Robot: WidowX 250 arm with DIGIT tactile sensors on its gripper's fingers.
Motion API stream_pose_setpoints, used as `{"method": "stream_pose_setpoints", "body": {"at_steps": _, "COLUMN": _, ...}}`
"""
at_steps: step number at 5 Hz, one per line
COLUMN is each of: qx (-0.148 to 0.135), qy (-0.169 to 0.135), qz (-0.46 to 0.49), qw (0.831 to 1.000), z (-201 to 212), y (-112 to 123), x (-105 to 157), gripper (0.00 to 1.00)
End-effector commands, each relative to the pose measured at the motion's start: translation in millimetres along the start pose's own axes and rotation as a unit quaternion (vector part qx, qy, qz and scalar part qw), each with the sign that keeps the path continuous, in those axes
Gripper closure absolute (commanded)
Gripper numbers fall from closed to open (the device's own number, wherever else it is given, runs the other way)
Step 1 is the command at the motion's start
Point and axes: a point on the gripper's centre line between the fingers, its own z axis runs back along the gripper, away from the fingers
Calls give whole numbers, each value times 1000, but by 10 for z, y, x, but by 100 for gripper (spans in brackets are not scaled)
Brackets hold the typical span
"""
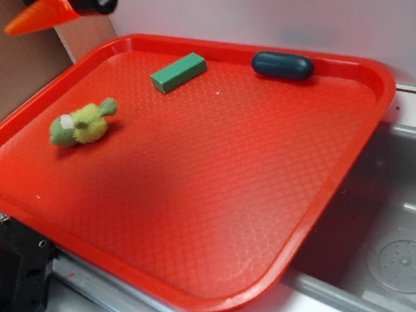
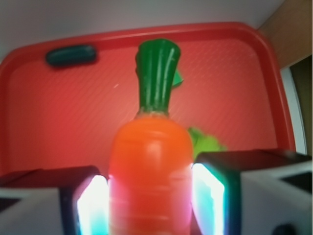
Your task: Grab the carrot.
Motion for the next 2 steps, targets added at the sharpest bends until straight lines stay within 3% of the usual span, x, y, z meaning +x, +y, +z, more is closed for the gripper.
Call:
{"method": "stream_pose_setpoints", "body": {"at_steps": 1, "qx": -14, "qy": -30, "qz": -13, "qw": 999, "z": 291, "y": 21, "x": -137, "gripper": 100}}
{"method": "stream_pose_setpoints", "body": {"at_steps": 2, "qx": -23, "qy": 9, "qz": -14, "qw": 1000, "z": 246, "y": 201, "x": 37, "gripper": 87}}
